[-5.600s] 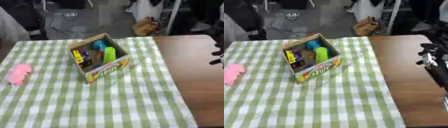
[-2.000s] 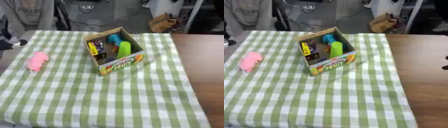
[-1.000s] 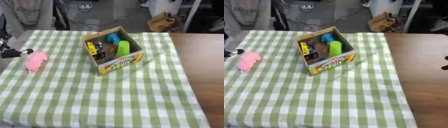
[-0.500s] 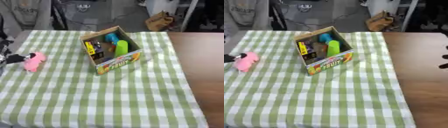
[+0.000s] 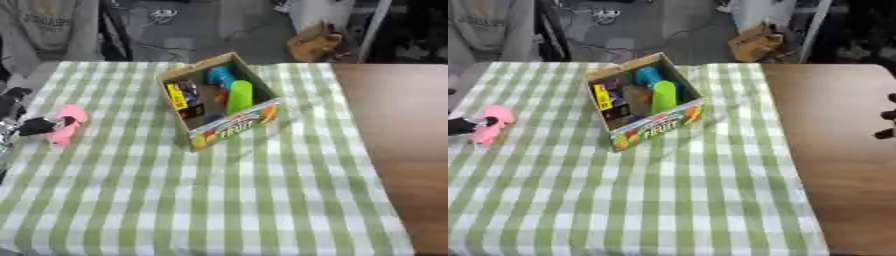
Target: Pick up objects on the table and place them in the box.
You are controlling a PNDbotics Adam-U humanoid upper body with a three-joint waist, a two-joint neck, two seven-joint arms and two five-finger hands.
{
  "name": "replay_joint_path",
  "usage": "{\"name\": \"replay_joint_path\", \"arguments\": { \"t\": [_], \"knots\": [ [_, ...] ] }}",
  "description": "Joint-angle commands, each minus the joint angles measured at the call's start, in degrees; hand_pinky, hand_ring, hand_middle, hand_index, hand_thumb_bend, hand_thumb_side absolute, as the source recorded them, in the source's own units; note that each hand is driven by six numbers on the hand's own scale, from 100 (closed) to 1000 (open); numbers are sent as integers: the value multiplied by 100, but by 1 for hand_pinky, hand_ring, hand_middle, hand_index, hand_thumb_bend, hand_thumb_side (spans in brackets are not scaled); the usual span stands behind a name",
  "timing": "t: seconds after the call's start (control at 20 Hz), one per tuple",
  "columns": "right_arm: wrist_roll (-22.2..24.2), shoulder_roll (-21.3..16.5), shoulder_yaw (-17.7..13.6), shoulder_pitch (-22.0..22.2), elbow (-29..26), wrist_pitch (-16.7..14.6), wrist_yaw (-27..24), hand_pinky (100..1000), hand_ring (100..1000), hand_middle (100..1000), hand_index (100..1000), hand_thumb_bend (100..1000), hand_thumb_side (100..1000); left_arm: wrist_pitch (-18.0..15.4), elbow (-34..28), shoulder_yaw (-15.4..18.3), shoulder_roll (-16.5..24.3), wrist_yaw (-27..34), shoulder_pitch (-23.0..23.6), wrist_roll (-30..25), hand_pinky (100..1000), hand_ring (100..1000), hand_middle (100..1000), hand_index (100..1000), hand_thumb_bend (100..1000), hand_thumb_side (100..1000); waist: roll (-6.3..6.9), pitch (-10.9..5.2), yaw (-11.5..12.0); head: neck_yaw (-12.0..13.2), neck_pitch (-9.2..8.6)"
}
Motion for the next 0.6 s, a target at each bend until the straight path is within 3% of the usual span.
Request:
{"name": "replay_joint_path", "arguments": {
  "t": [0.05, 0.6],
  "knots": [
    [20, -148, -10, -46, -55, -13, -14, 592, 741, 805, 818, 100, 720, 3, 59, 13, 114, -9, -141, 38, 584, 747, 823, 878, 989, 490, 12, -49, -16, -13, -5],
    [39, -148, -3, -73, -54, -28, -18, 592, 742, 805, 819, 100, 720, -382, 252, -5, 40, 414, -168, 557, 582, 750, 816, 874, 1000, 508, -8, 55, -88, -8, -5]
  ]
}}
